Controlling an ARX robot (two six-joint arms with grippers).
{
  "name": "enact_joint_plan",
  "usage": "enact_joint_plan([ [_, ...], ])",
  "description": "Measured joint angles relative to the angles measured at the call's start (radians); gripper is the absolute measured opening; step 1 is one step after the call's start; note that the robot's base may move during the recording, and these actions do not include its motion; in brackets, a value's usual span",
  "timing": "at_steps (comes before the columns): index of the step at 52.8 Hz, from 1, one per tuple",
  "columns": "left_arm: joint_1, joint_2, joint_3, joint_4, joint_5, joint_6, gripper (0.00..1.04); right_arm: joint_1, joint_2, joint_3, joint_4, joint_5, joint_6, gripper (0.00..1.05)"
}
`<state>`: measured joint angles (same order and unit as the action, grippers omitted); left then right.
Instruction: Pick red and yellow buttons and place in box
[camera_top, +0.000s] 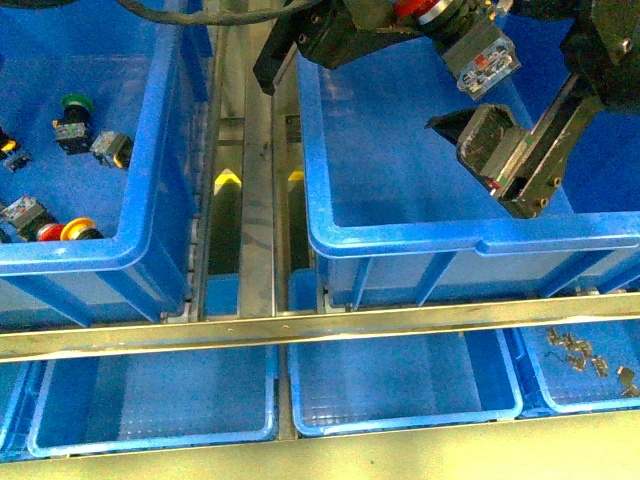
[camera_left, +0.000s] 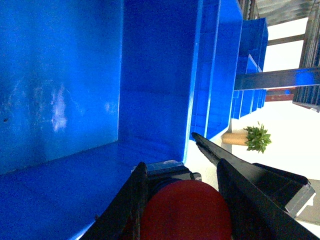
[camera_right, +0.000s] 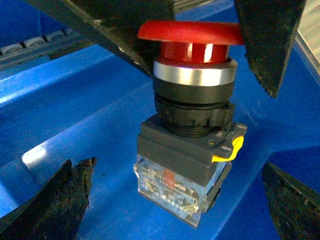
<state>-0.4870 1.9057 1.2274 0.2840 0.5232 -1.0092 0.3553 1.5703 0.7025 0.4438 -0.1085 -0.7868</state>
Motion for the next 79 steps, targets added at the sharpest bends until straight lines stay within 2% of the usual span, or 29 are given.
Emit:
enact_joint_plan([
  [14,0.005,0.000,0.006,-0.003,0.000,-0.007,0.34,0.005,0.022,0.039,-0.003,0.000,0.008,0.97],
  [26,0.008,0.000,0.013,-0.006,-0.001,-0.009,0.34,0.000,0.023,0.054,-0.020,-0.008,0.024,0.52],
  [30,0.008,0.000,0.017,-0.008,-0.004,-0.009,0.34,-0.002,0.023,0.057,-0.021,-0.008,0.032,0.43],
  [48,0.010,0.000,0.021,-0.017,-0.016,-0.001,0.34,0.000,0.023,0.058,-0.021,-0.003,0.046,0.41],
  [60,0.025,0.000,0.029,0.015,-0.030,0.034,0.65,0.007,0.023,0.053,-0.021,0.014,0.053,0.41],
  [69,0.052,0.013,0.064,0.029,-0.046,0.024,0.98,0.025,0.023,0.033,-0.020,0.015,0.058,0.41],
  [79,0.072,0.012,0.064,0.037,-0.053,0.022,0.97,0.023,0.018,0.005,-0.020,0.014,0.061,0.41],
])
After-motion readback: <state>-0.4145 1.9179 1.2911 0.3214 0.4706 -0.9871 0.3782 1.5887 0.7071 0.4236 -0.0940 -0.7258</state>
